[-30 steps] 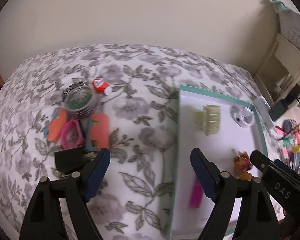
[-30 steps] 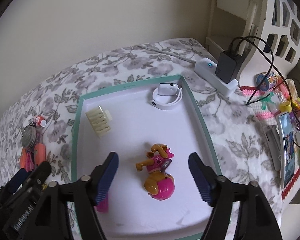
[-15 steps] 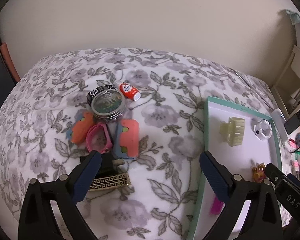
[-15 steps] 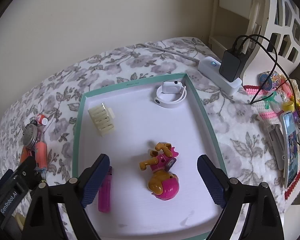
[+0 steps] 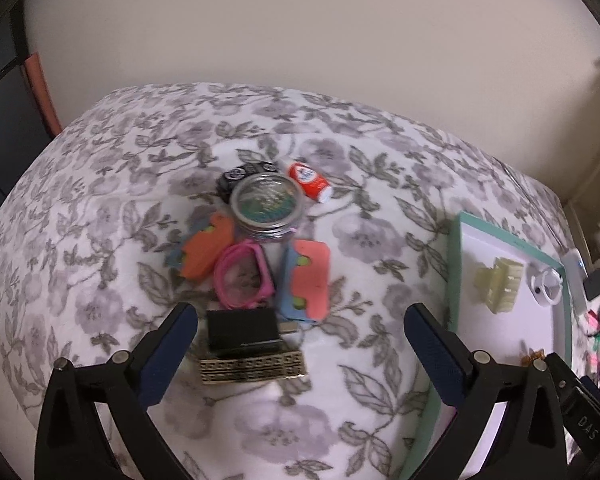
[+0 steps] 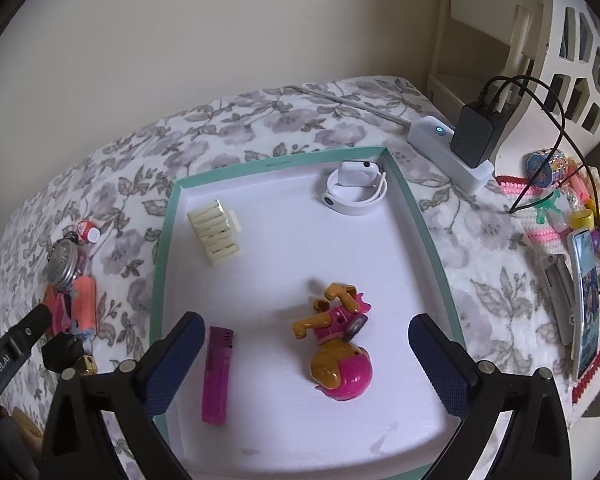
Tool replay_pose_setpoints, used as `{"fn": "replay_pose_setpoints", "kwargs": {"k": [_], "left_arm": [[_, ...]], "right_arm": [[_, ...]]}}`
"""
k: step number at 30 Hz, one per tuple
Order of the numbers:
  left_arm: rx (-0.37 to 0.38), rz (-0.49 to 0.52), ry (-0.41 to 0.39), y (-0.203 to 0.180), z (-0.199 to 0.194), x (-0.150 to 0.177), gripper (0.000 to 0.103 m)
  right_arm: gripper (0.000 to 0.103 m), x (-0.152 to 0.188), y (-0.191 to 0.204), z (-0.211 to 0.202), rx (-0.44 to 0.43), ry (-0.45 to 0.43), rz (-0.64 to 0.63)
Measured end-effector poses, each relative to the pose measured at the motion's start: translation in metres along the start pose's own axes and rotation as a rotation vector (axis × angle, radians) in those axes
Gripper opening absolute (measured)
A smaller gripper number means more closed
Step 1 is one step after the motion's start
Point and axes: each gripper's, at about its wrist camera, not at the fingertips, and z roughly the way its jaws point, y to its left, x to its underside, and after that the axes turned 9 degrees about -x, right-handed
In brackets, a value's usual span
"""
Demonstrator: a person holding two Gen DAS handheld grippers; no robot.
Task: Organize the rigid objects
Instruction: 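Move both tools back over the item pile toward the black box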
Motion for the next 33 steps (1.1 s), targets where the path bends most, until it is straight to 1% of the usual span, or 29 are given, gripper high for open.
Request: {"fn": "replay_pose_setpoints", "kwargs": {"k": [3,6,8,10,15,19,21,23,25,30,33], "left_arm": [[-0.002,-0.043,0.009,0.012,0.001,-0.003,0.103],[-0.009,-0.074,0.009,0.022,0.001,-0.006,0.103],[-0.010,-0.088,0.008,0.028,0.001,-0.008,0.103],[-0.017,-0.092,0.008,0.034,0.001,-0.011,0.103],[-0.030,-0.127,-0.041,0.054,-0.007,-0.019,0.103],[-0.051,-0.168,-0.057,0.074,-0.009,-0.024,0.103],[-0.059,-0.184,-0.050,0.082,-0.006,-0.024,0.103],[-0.062,-0.209,-0.037,0.090,-0.001,-0.023,0.103],[-0.065,-0.226,-0.018,0.097,0.005,-0.021,0.103],[-0.084,-0.261,0.044,0.108,0.023,-0.016,0.103],[-0.087,-0.271,0.074,0.112,0.033,-0.013,0.103]], "right_arm": [[0.103,0.000,0.001,-0.002,-0.047,-0.012,0.018],[0.103,0.000,0.005,-0.001,-0.050,0.000,0.010],[0.103,0.000,0.011,-0.003,-0.047,-0.006,-0.010],[0.103,-0.002,0.018,-0.008,-0.064,-0.017,-0.023],[0.103,-0.012,0.054,-0.033,-0.122,-0.090,-0.110],[0.103,-0.018,0.085,-0.044,-0.182,-0.122,-0.158],[0.103,-0.019,0.104,-0.043,-0.204,-0.121,-0.199],[0.103,-0.017,0.120,-0.038,-0.208,-0.112,-0.228],[0.103,-0.015,0.134,-0.030,-0.218,-0.088,-0.244],[0.103,-0.009,0.163,-0.012,-0.247,-0.047,-0.297],[0.103,-0.005,0.172,-0.002,-0.264,-0.028,-0.313]]}}
